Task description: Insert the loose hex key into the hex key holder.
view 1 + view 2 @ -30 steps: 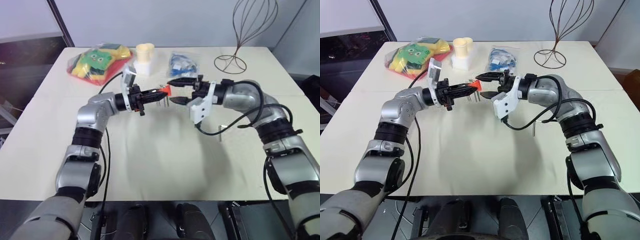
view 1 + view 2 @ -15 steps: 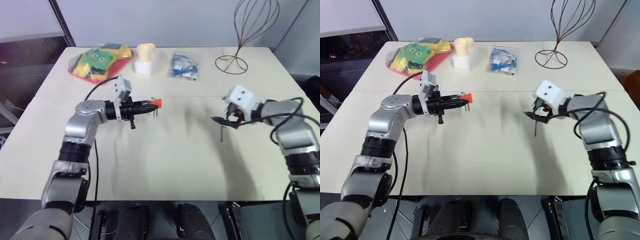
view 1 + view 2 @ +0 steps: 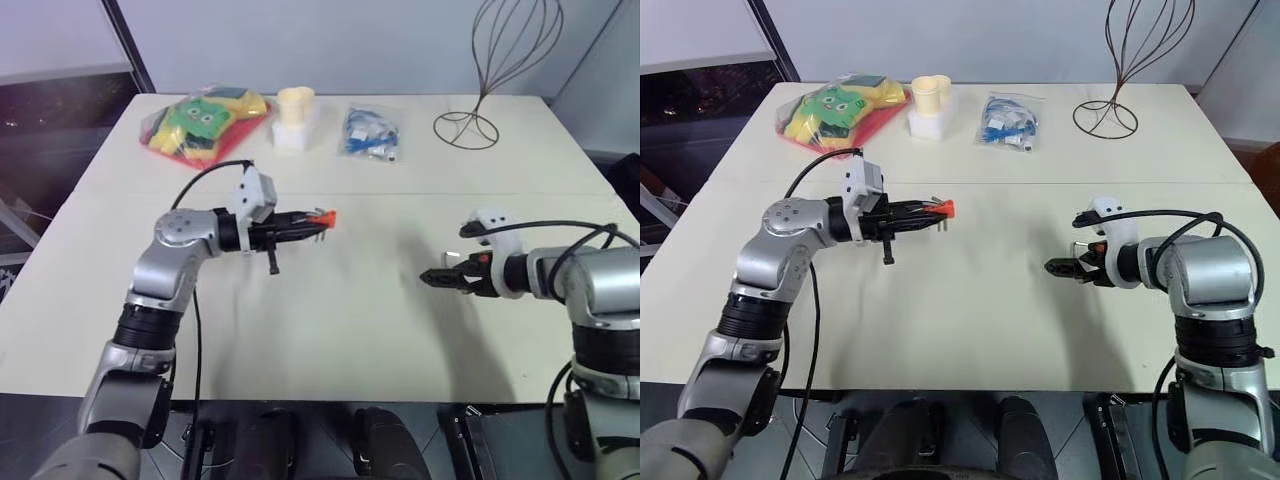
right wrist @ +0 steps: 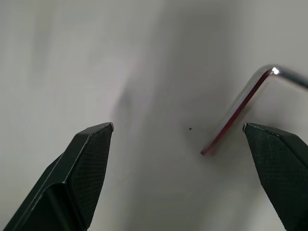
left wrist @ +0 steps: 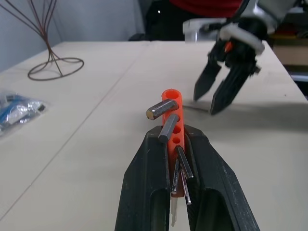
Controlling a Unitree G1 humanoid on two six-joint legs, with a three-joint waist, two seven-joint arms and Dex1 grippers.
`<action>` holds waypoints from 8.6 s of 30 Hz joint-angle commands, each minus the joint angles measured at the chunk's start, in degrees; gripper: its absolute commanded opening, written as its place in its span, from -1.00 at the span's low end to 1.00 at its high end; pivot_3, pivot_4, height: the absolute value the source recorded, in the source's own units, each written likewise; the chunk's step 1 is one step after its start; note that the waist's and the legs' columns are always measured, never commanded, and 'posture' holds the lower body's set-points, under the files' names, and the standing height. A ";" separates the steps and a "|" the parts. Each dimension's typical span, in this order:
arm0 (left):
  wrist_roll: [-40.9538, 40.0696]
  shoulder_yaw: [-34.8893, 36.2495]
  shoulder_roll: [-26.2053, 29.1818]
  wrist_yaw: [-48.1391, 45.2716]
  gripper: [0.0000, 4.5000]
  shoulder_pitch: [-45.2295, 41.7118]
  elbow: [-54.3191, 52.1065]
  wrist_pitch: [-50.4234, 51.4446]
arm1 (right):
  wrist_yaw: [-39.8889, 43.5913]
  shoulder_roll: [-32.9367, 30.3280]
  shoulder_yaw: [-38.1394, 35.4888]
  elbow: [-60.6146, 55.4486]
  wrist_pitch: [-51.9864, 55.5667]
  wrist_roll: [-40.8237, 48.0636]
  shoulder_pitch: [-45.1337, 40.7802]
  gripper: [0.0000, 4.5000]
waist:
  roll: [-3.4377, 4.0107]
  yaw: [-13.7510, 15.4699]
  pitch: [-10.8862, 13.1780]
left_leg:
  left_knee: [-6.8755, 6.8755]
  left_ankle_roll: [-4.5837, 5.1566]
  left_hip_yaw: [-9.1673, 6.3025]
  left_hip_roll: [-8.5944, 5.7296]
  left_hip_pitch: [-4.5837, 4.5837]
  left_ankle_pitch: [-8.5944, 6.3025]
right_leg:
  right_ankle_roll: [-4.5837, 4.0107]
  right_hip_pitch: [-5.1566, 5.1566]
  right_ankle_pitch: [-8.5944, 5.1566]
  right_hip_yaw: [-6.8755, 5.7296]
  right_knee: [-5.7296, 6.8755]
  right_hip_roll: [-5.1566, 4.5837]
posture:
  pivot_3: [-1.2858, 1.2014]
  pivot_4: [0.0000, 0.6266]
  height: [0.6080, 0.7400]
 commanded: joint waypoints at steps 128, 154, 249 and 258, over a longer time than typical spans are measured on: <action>-4.43 6.38 -9.71 -2.47 -1.00 -20.43 27.72 2.23 | -13.91 26.86 -0.01 7.95 -61.63 16.73 -13.23 -0.99 | -0.25 -1.08 -0.26 | 0.12 -0.15 0.07 -0.01 -0.60 0.12 | 0.08 -0.90 0.04 -0.06 0.81 0.23 | 0.03 -0.52 1.00; -3.40 5.12 -10.30 -2.07 -1.00 -19.52 27.44 1.40 | -14.16 26.99 0.27 7.54 -61.82 17.04 -12.87 -0.99 | -0.25 -1.04 -0.26 | 0.13 -0.16 0.07 -0.01 -0.60 0.12 | 0.08 -0.90 0.04 -0.05 0.82 0.23 | 0.03 -0.52 1.00; -5.60 8.21 -10.62 1.57 -1.00 -20.95 28.32 0.03 | -12.91 20.95 0.81 6.03 -63.84 15.39 -8.76 -0.27 | -0.26 -0.98 -0.26 | 0.14 -0.14 0.07 -0.02 -0.60 0.11 | 0.08 -0.90 0.04 -0.05 0.83 0.23 | 0.03 -0.52 1.00; -5.32 8.33 -10.04 1.20 -1.00 -20.03 27.09 0.72 | -10.95 16.22 0.12 2.91 -62.90 14.95 -6.74 0.99 | -0.26 -0.77 -0.26 | 0.15 -0.14 0.07 -0.02 -0.61 0.11 | 0.08 -0.90 0.04 -0.05 0.83 0.22 | 0.03 -0.52 1.00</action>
